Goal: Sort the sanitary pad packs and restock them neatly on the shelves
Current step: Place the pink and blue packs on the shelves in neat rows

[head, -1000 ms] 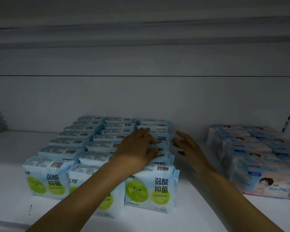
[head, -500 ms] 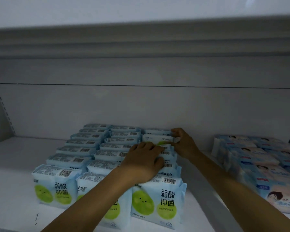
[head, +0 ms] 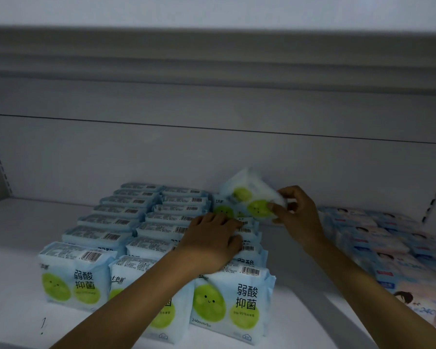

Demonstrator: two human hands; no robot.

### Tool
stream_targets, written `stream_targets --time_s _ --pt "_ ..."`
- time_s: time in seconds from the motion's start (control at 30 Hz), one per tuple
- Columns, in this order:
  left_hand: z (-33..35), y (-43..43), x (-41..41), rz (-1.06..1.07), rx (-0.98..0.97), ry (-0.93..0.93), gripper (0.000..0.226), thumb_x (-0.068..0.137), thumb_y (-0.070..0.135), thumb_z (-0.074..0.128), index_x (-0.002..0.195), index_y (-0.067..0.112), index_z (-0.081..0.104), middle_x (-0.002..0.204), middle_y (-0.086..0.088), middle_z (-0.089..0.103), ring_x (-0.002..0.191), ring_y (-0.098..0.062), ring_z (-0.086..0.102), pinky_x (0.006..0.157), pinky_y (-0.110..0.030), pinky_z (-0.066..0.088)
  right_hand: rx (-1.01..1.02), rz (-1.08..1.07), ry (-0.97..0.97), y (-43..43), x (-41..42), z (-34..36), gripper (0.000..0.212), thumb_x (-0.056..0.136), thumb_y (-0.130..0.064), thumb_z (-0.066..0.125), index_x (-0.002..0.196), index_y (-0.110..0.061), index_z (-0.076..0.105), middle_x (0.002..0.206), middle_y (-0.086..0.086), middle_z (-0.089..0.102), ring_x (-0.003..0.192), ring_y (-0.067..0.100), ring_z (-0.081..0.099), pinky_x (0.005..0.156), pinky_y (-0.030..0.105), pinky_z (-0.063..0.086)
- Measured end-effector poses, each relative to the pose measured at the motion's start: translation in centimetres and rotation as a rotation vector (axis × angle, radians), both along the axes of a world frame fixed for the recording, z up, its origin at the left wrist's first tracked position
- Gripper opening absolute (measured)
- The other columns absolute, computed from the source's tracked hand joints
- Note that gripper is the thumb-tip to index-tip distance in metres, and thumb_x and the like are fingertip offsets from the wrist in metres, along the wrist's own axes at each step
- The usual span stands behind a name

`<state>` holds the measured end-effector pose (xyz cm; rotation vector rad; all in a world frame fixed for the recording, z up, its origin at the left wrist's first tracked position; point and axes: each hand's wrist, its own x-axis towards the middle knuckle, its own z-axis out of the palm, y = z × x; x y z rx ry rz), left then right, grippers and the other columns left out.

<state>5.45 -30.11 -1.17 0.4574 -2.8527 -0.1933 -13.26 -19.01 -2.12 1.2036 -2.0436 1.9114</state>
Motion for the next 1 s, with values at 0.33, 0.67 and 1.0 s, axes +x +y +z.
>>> stream_targets --time_s 0.33,0.67,1.0 --pt "0.0 0.1 0.1 0.003 -0.008 0.004 0.044 0.101 0.039 0.031 0.145 0.033 0.032 0.146 0.006 0.036 0.134 -0.016 0.029 0.109 -0.029 0.016 -0.127 0.268 -0.837 -0.9 1.7 -4.3 0.023 0.08 -0.009 0.07 0.1 -0.003 0.061 0.108 0.017 0.068 0.101 0.033 0.063 0.099 0.047 0.047" --pt "0.3 0.3 0.3 0.005 0.036 -0.033 0.046 0.101 0.04 0.031 0.147 0.034 0.03 0.156 0.009 0.025 0.142 -0.013 0.02 0.115 -0.03 0.009 0.125 -0.186 -0.129 -2.0 1.2 -4.3 0.056 0.084 -0.004 0.068 0.133 -0.016 0.045 0.134 0.006 0.046 0.122 0.022 0.046 0.1 0.038 0.042" --pt "0.1 0.2 0.2 0.012 0.004 -0.017 0.044 0.101 0.039 0.031 0.144 0.032 0.033 0.15 0.007 0.036 0.137 -0.016 0.026 0.111 -0.031 0.014 0.287 0.015 0.122 -2.2 1.2 -1.9 0.03 0.077 -0.063 0.066 0.081 -0.033 0.062 0.079 -0.005 0.067 0.07 0.014 0.063 0.064 0.035 0.054"
